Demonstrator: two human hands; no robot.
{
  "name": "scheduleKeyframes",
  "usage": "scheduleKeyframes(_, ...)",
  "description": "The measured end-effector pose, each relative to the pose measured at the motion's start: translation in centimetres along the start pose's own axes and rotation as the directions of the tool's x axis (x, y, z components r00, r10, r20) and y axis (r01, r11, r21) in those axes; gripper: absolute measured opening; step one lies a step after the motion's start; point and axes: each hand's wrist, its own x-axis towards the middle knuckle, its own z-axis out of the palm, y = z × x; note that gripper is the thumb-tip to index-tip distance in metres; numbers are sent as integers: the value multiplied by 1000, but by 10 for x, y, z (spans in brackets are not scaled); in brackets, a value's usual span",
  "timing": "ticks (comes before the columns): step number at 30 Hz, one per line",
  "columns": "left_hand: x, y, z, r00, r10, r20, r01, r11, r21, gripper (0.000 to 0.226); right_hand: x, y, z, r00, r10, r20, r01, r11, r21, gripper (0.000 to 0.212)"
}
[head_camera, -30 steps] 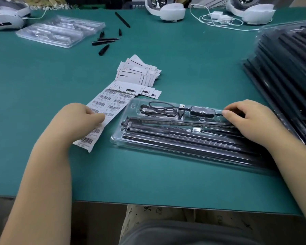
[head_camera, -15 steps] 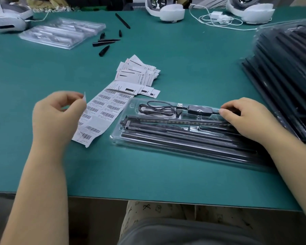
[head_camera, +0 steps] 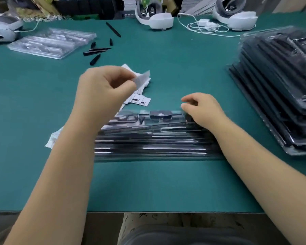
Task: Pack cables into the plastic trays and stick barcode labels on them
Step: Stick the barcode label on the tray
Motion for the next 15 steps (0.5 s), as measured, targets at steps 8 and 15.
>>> scheduleKeyframes(8, 21, 12, 58, 950, 125, 286, -154, 985, 81, 15, 3, 10, -54, 960, 253, 117, -269, 733, 625, 26)
scheduleKeyframes(15, 23, 4, 123, 984, -14, 175, 28, 996, -80, 15, -10, 47, -68, 957, 290, 20, -271, 912, -308, 27)
